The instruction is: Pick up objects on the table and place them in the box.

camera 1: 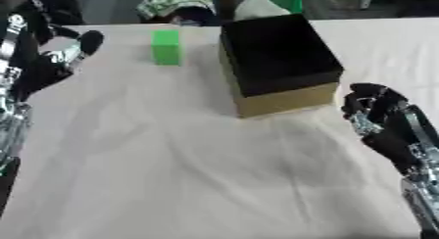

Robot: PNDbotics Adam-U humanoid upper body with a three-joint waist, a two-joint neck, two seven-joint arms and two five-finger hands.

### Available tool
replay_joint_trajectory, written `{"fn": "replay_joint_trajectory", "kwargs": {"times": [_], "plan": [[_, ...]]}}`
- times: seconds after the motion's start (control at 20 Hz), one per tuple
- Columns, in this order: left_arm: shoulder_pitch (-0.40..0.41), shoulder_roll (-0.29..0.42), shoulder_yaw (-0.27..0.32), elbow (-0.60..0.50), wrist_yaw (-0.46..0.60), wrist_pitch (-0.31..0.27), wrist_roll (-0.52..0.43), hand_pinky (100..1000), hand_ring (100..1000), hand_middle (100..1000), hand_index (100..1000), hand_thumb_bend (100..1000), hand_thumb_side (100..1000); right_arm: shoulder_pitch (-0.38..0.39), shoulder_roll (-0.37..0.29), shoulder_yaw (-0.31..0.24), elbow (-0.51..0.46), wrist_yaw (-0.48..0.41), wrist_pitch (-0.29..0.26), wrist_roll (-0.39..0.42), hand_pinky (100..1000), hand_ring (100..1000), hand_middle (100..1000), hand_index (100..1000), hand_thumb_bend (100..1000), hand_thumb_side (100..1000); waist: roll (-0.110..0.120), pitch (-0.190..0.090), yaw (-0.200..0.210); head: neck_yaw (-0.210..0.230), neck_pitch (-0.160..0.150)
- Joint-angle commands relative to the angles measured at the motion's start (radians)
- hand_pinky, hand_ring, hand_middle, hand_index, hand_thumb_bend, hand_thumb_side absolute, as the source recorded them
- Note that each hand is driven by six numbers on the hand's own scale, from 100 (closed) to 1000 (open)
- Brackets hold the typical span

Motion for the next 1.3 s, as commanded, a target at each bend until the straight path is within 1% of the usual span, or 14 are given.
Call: {"fn": "replay_joint_trajectory", "kwargs": {"times": [0.05, 0.15, 0.2, 0.35, 0.45, 0.5, 0.65, 0.85, 0.95, 1.1, 1.15, 1.3], "plan": [[-0.072, 0.106, -0.002, 0.056, -0.052, 0.019, -0.036, 719, 772, 747, 814, 738, 434, -0.005, -0.012, 0.001, -0.014, -0.001, -0.003, 0.006, 606, 625, 622, 762, 208, 343, 0.003, -0.018, -0.008, 0.006, 0.002], [-0.126, 0.145, -0.017, 0.109, -0.085, 0.029, -0.060, 741, 792, 770, 827, 744, 424, -0.005, -0.013, 0.004, -0.014, -0.001, -0.003, 0.009, 606, 625, 622, 762, 208, 345, 0.004, -0.019, -0.018, 0.009, 0.001], [-0.152, 0.156, -0.026, 0.135, -0.102, 0.033, -0.074, 755, 804, 783, 835, 740, 422, -0.005, -0.013, 0.005, -0.013, -0.001, -0.003, 0.011, 605, 625, 622, 762, 209, 345, 0.005, -0.019, -0.021, 0.010, 0.001], [-0.240, 0.184, -0.070, 0.222, -0.155, 0.040, -0.124, 788, 827, 810, 858, 768, 416, -0.004, -0.016, 0.009, -0.012, -0.001, -0.002, 0.015, 605, 625, 622, 762, 209, 348, 0.009, -0.020, -0.035, 0.013, 0.000], [-0.299, 0.189, -0.095, 0.282, -0.192, 0.035, -0.161, 812, 840, 824, 869, 777, 416, -0.004, -0.018, 0.011, -0.010, -0.001, -0.002, 0.017, 605, 625, 622, 762, 209, 350, 0.012, -0.020, -0.044, 0.013, -0.001], [-0.327, 0.189, -0.106, 0.312, -0.210, 0.030, -0.179, 818, 843, 827, 871, 802, 406, -0.004, -0.018, 0.012, -0.009, 0.000, -0.002, 0.018, 605, 625, 622, 762, 209, 350, 0.013, -0.020, -0.048, 0.013, -0.001], [-0.394, 0.175, -0.119, 0.397, -0.263, 0.019, -0.232, 829, 850, 834, 877, 824, 409, -0.005, -0.021, 0.016, -0.009, 0.000, -0.003, 0.021, 605, 625, 622, 762, 210, 350, 0.017, -0.020, -0.068, 0.016, -0.003], [-0.453, 0.158, -0.126, 0.505, -0.329, 0.003, -0.295, 855, 870, 855, 889, 850, 413, -0.008, -0.027, 0.020, -0.009, 0.001, -0.003, 0.025, 605, 625, 622, 762, 211, 351, 0.021, -0.019, -0.095, 0.018, -0.006], [-0.475, 0.147, -0.125, 0.561, -0.364, -0.002, -0.313, 858, 873, 858, 892, 845, 409, -0.010, -0.029, 0.022, -0.010, 0.001, -0.002, 0.027, 605, 625, 622, 762, 211, 350, 0.023, -0.019, -0.108, 0.021, -0.008], [-0.504, 0.133, -0.119, 0.650, -0.419, -0.006, -0.321, 861, 874, 860, 892, 855, 407, -0.014, -0.032, 0.023, -0.011, 0.001, -0.003, 0.030, 605, 625, 622, 762, 212, 350, 0.028, -0.017, -0.127, 0.028, -0.014], [-0.511, 0.130, -0.118, 0.681, -0.437, -0.012, -0.320, 864, 875, 861, 893, 867, 407, -0.015, -0.033, 0.024, -0.011, 0.001, -0.003, 0.030, 605, 625, 622, 762, 211, 350, 0.030, -0.016, -0.134, 0.030, -0.017], [-0.527, 0.124, -0.114, 0.763, -0.488, -0.049, -0.310, 867, 877, 863, 894, 866, 403, -0.019, -0.035, 0.025, -0.012, 0.001, -0.003, 0.031, 605, 625, 622, 762, 211, 351, 0.037, -0.013, -0.152, 0.033, -0.026]]}}
